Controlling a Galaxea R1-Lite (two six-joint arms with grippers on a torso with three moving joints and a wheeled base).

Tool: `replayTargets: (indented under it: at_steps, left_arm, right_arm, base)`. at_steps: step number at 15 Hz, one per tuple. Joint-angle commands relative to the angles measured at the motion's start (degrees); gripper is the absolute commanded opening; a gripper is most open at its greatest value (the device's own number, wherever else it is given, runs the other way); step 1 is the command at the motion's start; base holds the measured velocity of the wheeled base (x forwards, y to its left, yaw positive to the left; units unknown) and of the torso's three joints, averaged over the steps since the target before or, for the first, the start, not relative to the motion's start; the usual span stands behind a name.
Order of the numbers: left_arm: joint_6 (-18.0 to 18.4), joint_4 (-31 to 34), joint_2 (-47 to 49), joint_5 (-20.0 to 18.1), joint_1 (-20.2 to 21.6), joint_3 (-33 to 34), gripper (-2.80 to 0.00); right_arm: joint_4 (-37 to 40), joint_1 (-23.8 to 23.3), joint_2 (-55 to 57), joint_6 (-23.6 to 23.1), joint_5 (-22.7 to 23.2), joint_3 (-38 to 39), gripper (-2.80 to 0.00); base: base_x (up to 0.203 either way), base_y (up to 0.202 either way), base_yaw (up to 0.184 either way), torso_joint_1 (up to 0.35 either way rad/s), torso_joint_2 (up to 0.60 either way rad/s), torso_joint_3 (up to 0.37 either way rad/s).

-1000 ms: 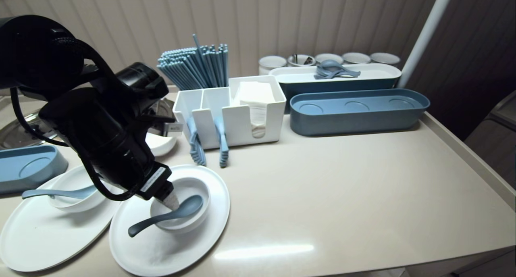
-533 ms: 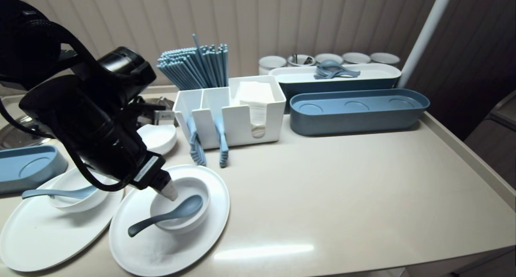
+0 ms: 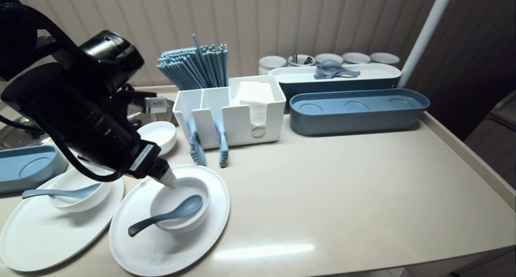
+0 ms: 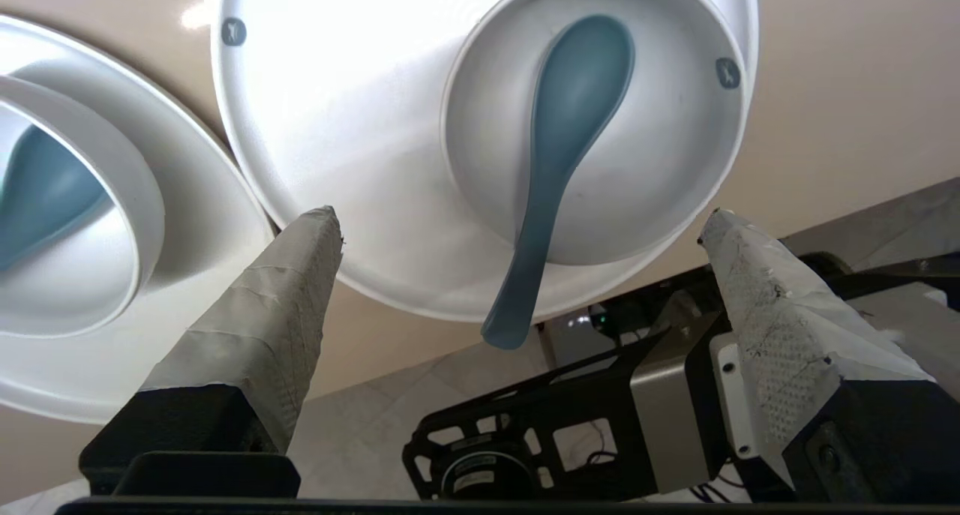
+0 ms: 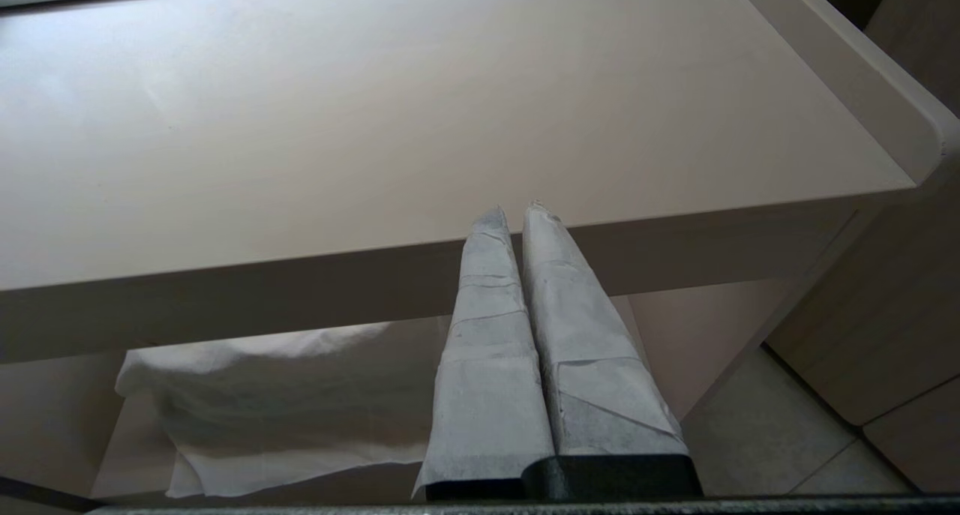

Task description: Pick the chopsticks and place it on the plate

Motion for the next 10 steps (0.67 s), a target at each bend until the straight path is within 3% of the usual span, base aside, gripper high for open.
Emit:
replayTargets:
  at_steps: [1, 4, 5, 6, 10]
  left_arm:
    - [-0.26, -0.13, -0.90, 0.05, 0.16, 0.01, 0.00]
    - [-0.35, -0.18, -1.02, 0.05, 0.16, 0.15, 0.00]
    - [-0.35, -0.18, -1.16, 0.05, 0.16, 0.45, -0.41]
    - [-0.27, -0.17, -1.63, 0.14, 0.16, 0.94, -2.80]
    - [-1.98, -1.45, -2.16, 0.43, 0.33, 0.15, -2.80]
  right_arm:
    - [0.01, 0.02, 0.03, 0.00, 0.02, 0.00, -2.80]
    - [0.01, 0.02, 0.02, 0.00, 0.02, 0.00, -2.80]
    - [0.01, 0.02, 0.06, 0.00, 0.02, 0.00, -2.80]
    - [0.01, 0.02, 0.04, 0.00, 0.02, 0.00, -2.80]
    - [0.01, 0.02, 0.03, 0.00, 0.02, 0.00, -2.80]
  base:
    - [0.000, 0.000, 0.000, 0.000, 0.00, 0.000]
    - [0.000, 0.000, 0.000, 0.000, 0.00, 0.000]
    - [0.000, 0.000, 0.000, 0.000, 0.00, 0.000]
    - [0.000, 0.000, 0.000, 0.000, 0.00, 0.000]
    - [0.000, 0.000, 0.000, 0.000, 0.00, 0.000]
